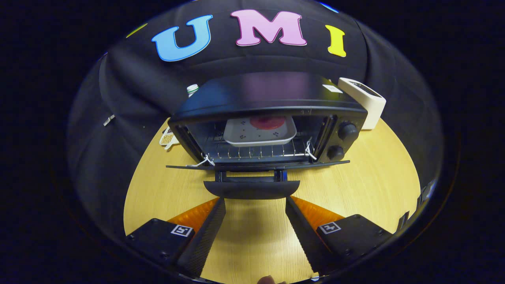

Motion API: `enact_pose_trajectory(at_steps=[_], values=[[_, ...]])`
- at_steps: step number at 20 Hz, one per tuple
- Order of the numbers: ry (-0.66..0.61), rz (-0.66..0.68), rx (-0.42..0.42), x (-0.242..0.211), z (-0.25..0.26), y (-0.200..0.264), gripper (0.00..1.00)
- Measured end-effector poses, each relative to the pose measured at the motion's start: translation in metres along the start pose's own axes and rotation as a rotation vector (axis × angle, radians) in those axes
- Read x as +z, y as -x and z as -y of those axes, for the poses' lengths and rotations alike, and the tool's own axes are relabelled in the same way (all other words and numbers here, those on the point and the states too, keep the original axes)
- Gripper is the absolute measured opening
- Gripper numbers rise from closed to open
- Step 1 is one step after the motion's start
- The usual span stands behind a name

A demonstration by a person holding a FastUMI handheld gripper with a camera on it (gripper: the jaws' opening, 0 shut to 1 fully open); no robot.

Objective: Open the toaster oven, put the food inside, and close the toaster oven door.

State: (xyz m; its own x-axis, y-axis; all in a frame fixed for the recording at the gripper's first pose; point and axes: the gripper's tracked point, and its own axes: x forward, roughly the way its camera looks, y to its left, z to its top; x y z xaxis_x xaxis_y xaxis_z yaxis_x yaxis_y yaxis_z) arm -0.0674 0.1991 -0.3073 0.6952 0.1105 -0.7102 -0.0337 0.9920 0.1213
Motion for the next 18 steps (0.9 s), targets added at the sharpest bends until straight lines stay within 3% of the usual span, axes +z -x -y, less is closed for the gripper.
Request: enact_pose_trajectory(at_steps=[8,13,18], values=[[0.047,0.163,0.022,0.063,0.009,0.028,0.99],[0.131,0.290,0.033,0.092,0.027,0.065,0.99],[0.132,0.386,0.041,0.127,0.053,0.103,0.99]])
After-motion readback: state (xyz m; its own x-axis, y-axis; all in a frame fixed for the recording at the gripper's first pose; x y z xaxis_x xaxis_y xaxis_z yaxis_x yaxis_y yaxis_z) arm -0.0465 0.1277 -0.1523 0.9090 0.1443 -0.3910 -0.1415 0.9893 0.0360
